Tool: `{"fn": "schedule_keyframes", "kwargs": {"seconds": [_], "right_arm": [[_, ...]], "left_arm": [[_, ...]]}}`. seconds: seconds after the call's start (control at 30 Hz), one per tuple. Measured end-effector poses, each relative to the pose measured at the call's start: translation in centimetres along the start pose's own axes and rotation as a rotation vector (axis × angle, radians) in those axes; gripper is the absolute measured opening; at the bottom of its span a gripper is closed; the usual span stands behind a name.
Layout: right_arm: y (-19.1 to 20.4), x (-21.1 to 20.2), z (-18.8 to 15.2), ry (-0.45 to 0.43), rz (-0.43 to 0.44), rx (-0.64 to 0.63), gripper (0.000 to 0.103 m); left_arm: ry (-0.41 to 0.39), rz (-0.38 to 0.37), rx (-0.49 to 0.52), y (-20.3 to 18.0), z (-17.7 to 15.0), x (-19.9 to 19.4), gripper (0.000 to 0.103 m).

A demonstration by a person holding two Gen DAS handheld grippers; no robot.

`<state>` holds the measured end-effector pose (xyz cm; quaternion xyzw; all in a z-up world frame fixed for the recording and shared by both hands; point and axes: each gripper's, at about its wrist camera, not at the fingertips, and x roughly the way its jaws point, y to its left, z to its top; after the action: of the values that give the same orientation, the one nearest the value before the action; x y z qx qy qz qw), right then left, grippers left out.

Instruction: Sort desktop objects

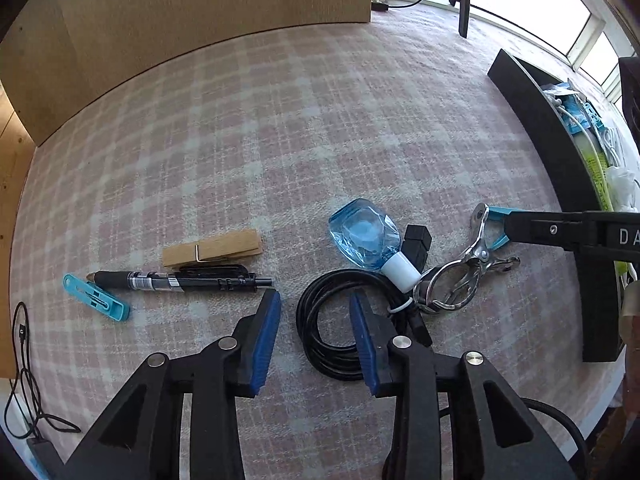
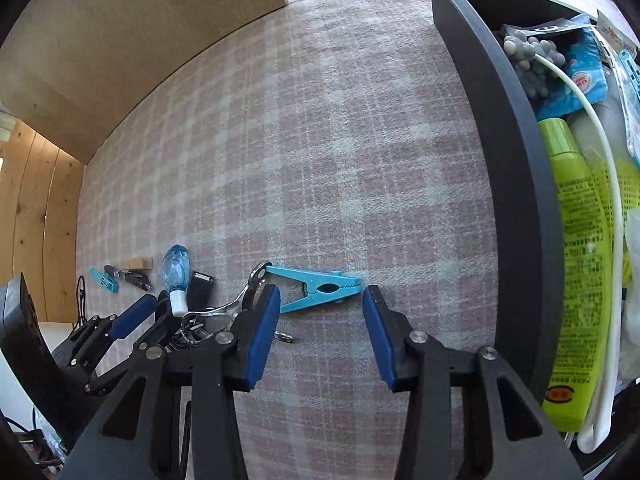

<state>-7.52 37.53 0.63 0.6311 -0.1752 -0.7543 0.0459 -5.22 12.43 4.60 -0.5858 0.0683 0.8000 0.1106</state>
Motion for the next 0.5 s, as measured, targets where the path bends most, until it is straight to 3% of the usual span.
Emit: {"fn": "schedule_keyframes", "kwargs": {"seconds": [0.13, 0.23, 0.37, 0.5], "right_arm": [[1.2, 0.3, 0.4, -0.015, -0.066, -0.031, 0.043], [0.6, 0.3, 1.1, -0.007, -0.046, -0.009, 0.042], [-0.7, 0.1, 2.0, -0.009, -0.048, 0.003, 0.032], [-0.6, -0.2, 2.6, -0.020, -0.095, -0.041, 0.034]], "left_arm": [[-0.003, 0.002, 0.028, -0.7, 0.2, 0.0, 0.032], [-0.009, 0.003, 0.027, -0.9, 0.1, -0.2, 0.030], [-0.015, 0.006, 0.014, -0.8, -0.1, -0.4, 0.024], [-0.016, 0.005, 0.009, -0.9, -0.1, -0.5, 0.022]]}}
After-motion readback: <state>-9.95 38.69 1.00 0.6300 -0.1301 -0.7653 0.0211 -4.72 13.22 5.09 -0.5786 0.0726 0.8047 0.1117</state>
